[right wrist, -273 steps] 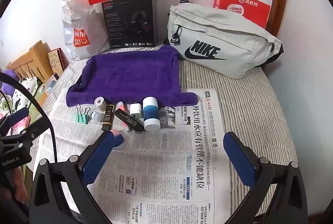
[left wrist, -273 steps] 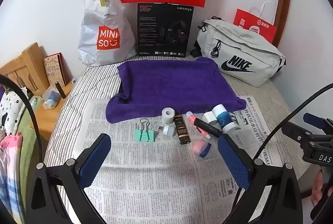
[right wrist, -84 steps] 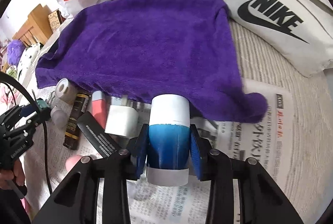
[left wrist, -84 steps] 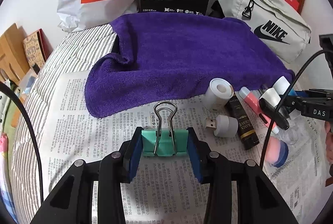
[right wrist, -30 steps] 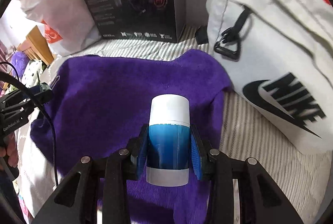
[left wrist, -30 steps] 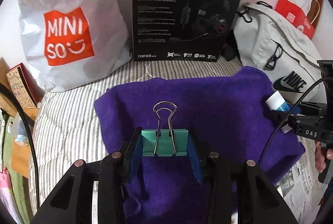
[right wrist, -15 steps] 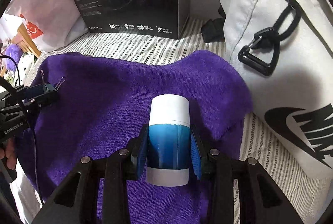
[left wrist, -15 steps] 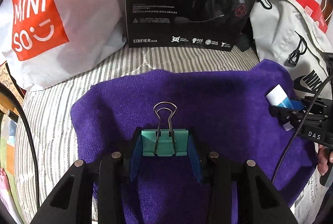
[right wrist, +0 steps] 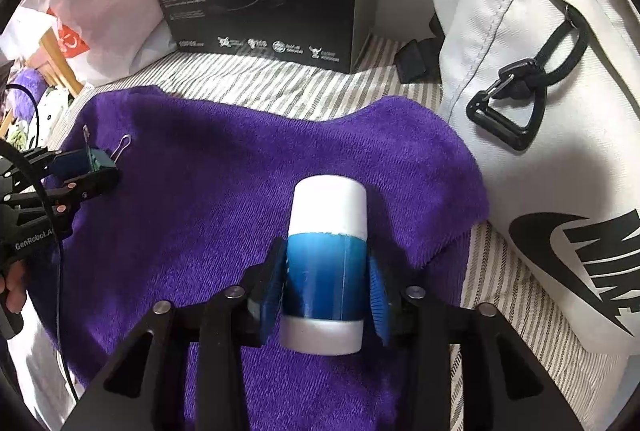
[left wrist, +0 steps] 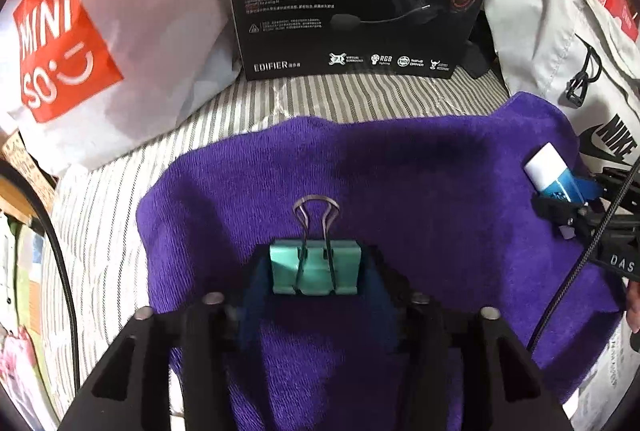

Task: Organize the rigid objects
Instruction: 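Carry clip and cylinder onto the purple towel and open both tools, then withdraw both tools from the towel back toward the newspaper items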

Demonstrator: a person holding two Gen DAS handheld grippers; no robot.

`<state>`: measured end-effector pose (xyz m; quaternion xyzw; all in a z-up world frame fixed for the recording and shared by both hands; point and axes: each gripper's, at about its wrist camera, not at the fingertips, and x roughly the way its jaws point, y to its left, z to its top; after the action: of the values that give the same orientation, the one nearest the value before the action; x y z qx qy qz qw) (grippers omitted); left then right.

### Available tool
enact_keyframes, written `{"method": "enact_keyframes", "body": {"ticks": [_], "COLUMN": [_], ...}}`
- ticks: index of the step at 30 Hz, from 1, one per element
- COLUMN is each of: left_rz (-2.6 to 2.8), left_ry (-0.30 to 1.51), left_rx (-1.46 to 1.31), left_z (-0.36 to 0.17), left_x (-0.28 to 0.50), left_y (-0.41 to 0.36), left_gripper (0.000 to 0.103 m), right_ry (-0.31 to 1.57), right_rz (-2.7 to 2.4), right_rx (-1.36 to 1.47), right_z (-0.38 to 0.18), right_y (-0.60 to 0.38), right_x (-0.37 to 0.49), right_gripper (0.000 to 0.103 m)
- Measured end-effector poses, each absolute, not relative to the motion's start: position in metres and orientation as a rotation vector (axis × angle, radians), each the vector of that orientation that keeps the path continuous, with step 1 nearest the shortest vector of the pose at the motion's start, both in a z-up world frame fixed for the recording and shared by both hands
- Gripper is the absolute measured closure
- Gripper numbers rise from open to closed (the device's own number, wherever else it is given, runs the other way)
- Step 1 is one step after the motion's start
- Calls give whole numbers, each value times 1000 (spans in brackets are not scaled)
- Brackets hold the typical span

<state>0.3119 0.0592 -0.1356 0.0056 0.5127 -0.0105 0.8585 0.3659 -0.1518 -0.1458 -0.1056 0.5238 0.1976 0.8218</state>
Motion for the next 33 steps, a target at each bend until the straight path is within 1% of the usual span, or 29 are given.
{"method": "enact_keyframes", "body": {"ticks": [1, 2, 7, 13, 24, 28, 33], "left_rz": [-22, -8, 14, 1, -89, -132, -155], "left_ry": [1090, 1103, 1094, 1055, 942, 932, 948], "left_rx": [15, 29, 40, 31, 12, 22, 21], "left_z": [-137, -139, -139, -122, -82, -83, -103], "left_x": [310, 307, 290, 256, 153, 123, 103], "left_y": [58, 55, 46, 38, 29, 21, 12], "left_gripper": [37, 29, 29, 29, 29, 29, 29], "right_ry": [1124, 1128, 1125, 1092, 1046, 1021, 1020], "right_rz": [426, 428, 426, 390, 327, 322, 311], "right_rx": [-228, -230, -163, -119, -36, -12, 18], "right_z": [-146, -146, -132, -109, -71, -59, -57], "right_y": [-152, -153, -170, -189, -221, -231, -242], "right_x": [364, 362, 344, 310, 217, 184, 151], "right_gripper": [47, 45, 44, 44, 44, 42, 42]}}
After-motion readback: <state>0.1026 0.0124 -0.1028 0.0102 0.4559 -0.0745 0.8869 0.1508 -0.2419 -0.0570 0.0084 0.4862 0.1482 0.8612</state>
